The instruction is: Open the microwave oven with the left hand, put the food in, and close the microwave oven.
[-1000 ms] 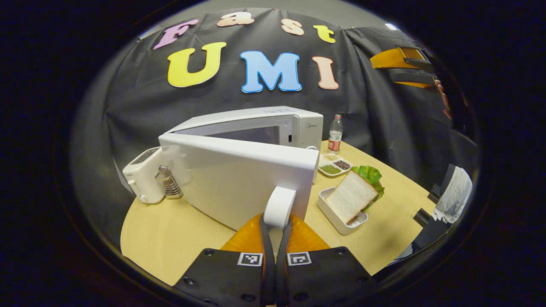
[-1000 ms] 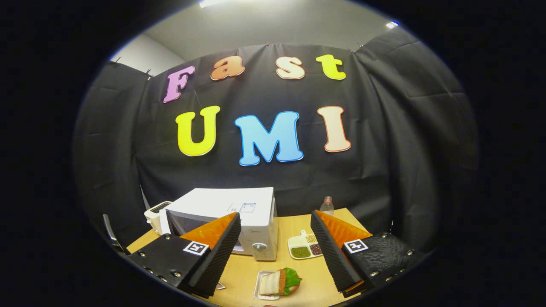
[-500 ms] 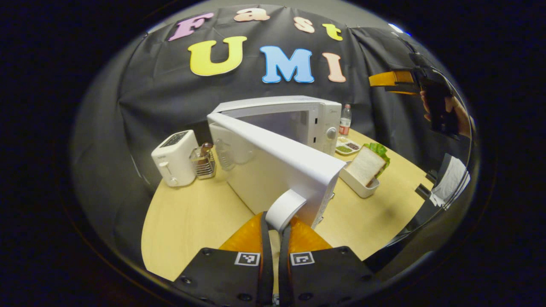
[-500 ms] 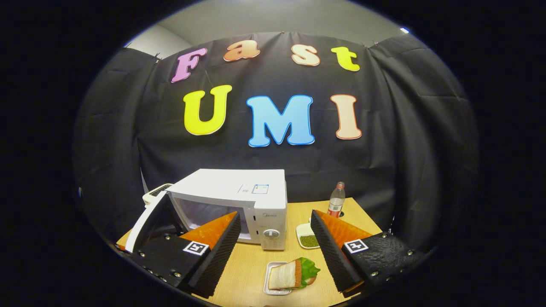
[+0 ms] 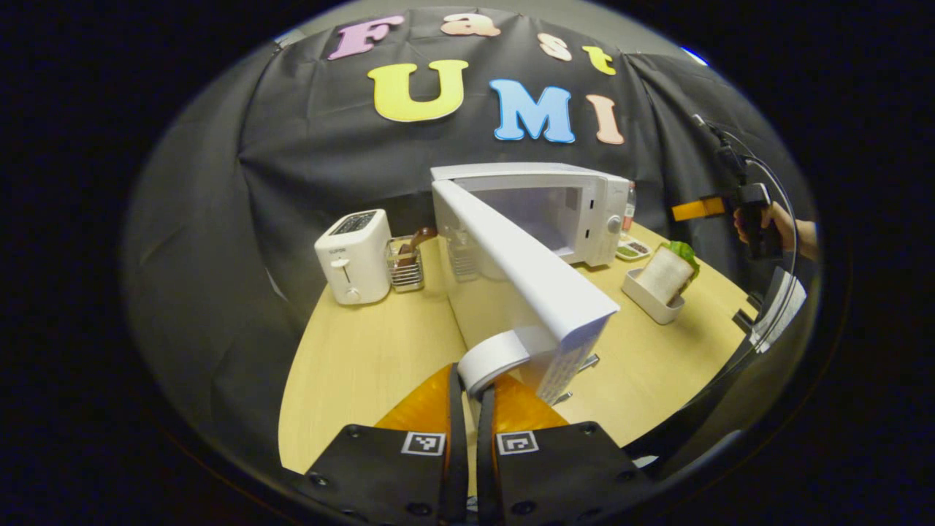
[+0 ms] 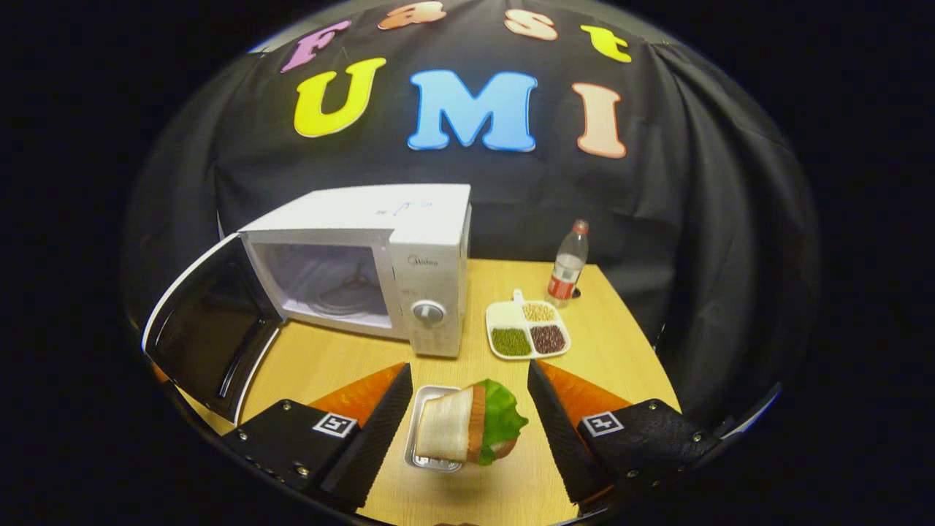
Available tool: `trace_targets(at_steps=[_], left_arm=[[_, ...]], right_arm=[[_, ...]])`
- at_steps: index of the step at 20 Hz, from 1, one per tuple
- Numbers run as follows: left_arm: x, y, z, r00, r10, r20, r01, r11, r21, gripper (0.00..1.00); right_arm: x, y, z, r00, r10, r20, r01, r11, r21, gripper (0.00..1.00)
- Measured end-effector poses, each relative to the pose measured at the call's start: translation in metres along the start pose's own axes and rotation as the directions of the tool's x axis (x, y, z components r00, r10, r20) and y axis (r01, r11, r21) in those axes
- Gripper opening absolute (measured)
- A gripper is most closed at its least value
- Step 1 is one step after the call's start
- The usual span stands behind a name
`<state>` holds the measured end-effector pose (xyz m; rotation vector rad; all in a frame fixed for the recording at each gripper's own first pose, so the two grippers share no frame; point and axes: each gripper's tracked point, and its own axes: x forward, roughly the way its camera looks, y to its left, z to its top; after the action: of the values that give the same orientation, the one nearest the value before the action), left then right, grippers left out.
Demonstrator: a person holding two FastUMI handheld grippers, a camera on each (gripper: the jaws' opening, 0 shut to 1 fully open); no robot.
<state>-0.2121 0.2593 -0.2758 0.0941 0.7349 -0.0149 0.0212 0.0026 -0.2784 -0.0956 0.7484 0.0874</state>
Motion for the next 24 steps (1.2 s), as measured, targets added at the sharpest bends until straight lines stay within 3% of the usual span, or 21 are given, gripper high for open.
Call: trace_targets(at_steps=[3, 5, 9, 11, 13, 14, 15, 16, 17, 18, 19, 20, 21, 22, 24], left_arm=[[-0.001, 0.008, -0.001, 1.0, -0.011, 0.0, 0.011, 1.0, -0.008, 0.14], [0.001, 0.008, -0.002, 1.0, -0.027, -0.007, 0.026, 0.999, -0.024, 0.17], [-0.008, 0.016, -0.006, 1.0, -0.026, -0.003, 0.026, 0.999, -0.021, 0.2], [-0.019, 0.024, -0.007, 1.0, 0.014, 0.001, -0.014, 0.999, -0.05, 0.21], [-0.041, 0.032, -0.003, 0.995, 0.096, 0.014, -0.094, 0.993, -0.077, 0.21], [-0.055, 0.034, 0.008, 0.988, 0.145, 0.046, -0.141, 0.986, -0.095, 0.24], [-0.069, 0.031, 0.028, 0.978, 0.188, 0.092, -0.176, 0.976, -0.126, 0.19], [-0.087, 0.026, 0.052, 0.964, 0.225, 0.143, -0.201, 0.966, -0.16, 0.13], [-0.099, 0.017, 0.079, 0.949, 0.247, 0.194, -0.211, 0.959, -0.188, 0.15], [-0.106, 0.007, 0.105, 0.934, 0.261, 0.243, -0.213, 0.955, -0.208, 0.1], [-0.11, -0.003, 0.128, 0.921, 0.269, 0.282, -0.211, 0.953, -0.219, 0.15], [-0.113, -0.013, 0.147, 0.91, 0.27, 0.314, -0.204, 0.953, -0.225, 0.1], [-0.115, -0.025, 0.164, 0.903, 0.257, 0.344, -0.185, 0.956, -0.229, 0.15], [-0.113, -0.045, 0.182, 0.9, 0.231, 0.371, -0.154, 0.962, -0.225, 0.19], [-0.112, -0.066, 0.213, 0.877, 0.21, 0.432, -0.135, 0.971, -0.198, 0.3]], right_arm=[[0.004, -0.01, -0.042, 0.983, 0.031, -0.182, -0.01, 0.993, 0.116, 0.96], [0.013, -0.014, -0.065, 0.958, 0.06, -0.28, -0.014, 0.986, 0.165, 0.97], [0.025, -0.013, -0.084, 0.928, 0.145, -0.343, -0.055, 0.964, 0.259, 0.98], [0.033, -0.011, -0.092, 0.923, 0.173, -0.344, -0.073, 0.956, 0.284, 0.98], [0.04, -0.008, -0.094, 0.915, 0.205, -0.347, -0.09, 0.943, 0.322, 0.87], [0.038, -0.004, -0.096, 0.908, 0.235, -0.348, -0.108, 0.931, 0.348, 0.87], [0.039, -0.003, -0.099, 0.901, 0.249, -0.356, -0.113, 0.925, 0.362, 0.87], [0.04, 0.0, -0.103, 0.891, 0.273, -0.363, -0.125, 0.916, 0.382, 0.79], [0.043, 0.003, -0.107, 0.882, 0.297, -0.365, -0.14, 0.906, 0.4, 0.8], [0.04, 0.006, -0.101, 0.877, 0.328, -0.352, -0.157, 0.886, 0.436, 0.73], [0.039, 0.008, -0.101, 0.867, 0.351, -0.355, -0.168, 0.875, 0.453, 0.57], [0.04, 0.01, -0.101, 0.861, 0.373, -0.345, -0.189, 0.865, 0.465, 0.55], [0.042, 0.012, -0.1, 0.862, 0.379, -0.336, -0.191, 0.858, 0.477, 0.49], [0.036, 0.011, -0.097, 0.857, 0.393, -0.332, -0.208, 0.854, 0.476, 0.35], [0.03, 0.009, -0.091, 0.861, 0.404, -0.308, -0.238, 0.857, 0.458, 0.35]])
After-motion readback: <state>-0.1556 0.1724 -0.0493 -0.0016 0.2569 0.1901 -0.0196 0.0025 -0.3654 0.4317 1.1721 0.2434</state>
